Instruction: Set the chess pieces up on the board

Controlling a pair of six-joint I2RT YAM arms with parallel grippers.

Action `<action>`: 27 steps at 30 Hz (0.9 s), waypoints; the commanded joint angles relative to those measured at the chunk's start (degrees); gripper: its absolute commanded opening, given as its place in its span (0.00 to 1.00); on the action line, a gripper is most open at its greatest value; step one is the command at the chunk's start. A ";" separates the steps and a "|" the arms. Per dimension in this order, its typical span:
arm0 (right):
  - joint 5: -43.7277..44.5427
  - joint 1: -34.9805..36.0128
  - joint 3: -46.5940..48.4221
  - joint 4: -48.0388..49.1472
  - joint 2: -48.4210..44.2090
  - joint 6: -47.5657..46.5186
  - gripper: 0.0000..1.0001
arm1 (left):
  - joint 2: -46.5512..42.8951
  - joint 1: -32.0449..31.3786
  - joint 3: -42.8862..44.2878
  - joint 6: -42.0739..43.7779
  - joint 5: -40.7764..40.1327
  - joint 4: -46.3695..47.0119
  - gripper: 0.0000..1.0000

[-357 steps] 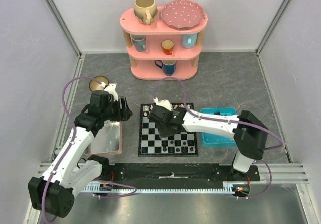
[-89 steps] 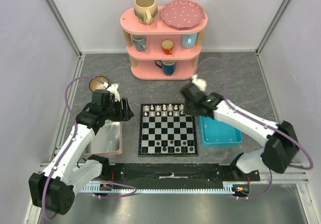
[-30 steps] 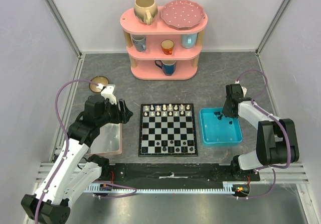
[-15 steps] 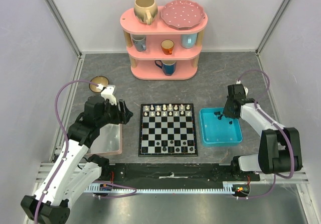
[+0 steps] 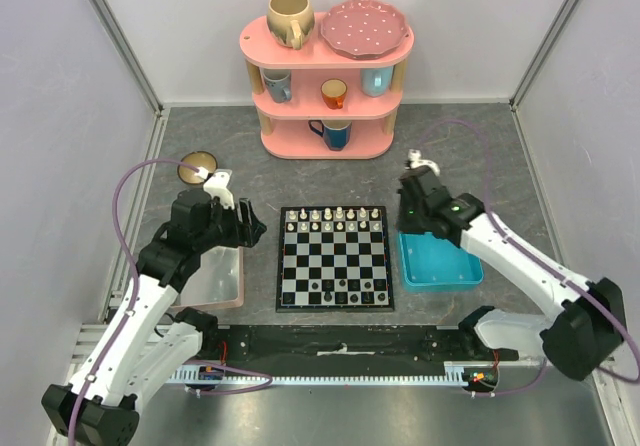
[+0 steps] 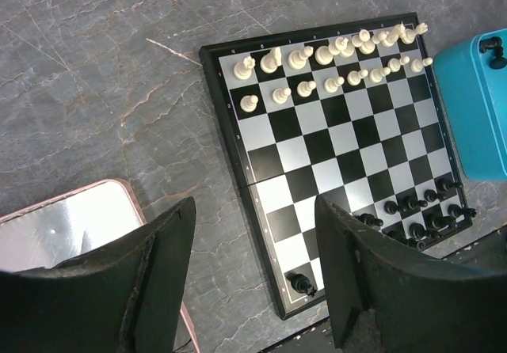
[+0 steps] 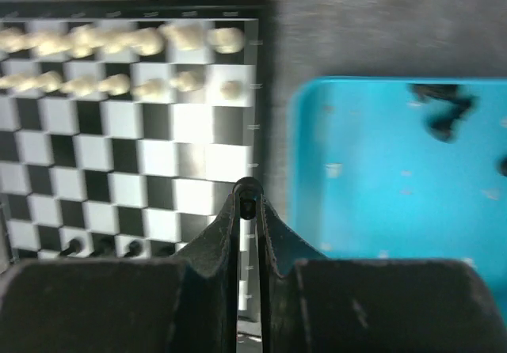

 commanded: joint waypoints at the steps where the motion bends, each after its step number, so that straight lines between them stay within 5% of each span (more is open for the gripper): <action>1: 4.97 13.74 9.42 -1.71 5.94 6.95 0.05 | 0.32 -0.37 -0.55 -0.25 -0.97 1.32 0.68; 9: 9.55 33.08 21.84 -0.14 22.72 11.43 0.06 | 1.11 -0.37 -0.47 -1.21 -4.40 0.53 0.71; 27: 7.27 42.07 28.26 4.09 38.12 16.01 0.06 | 3.40 -0.20 0.85 -1.83 -6.16 -0.79 0.74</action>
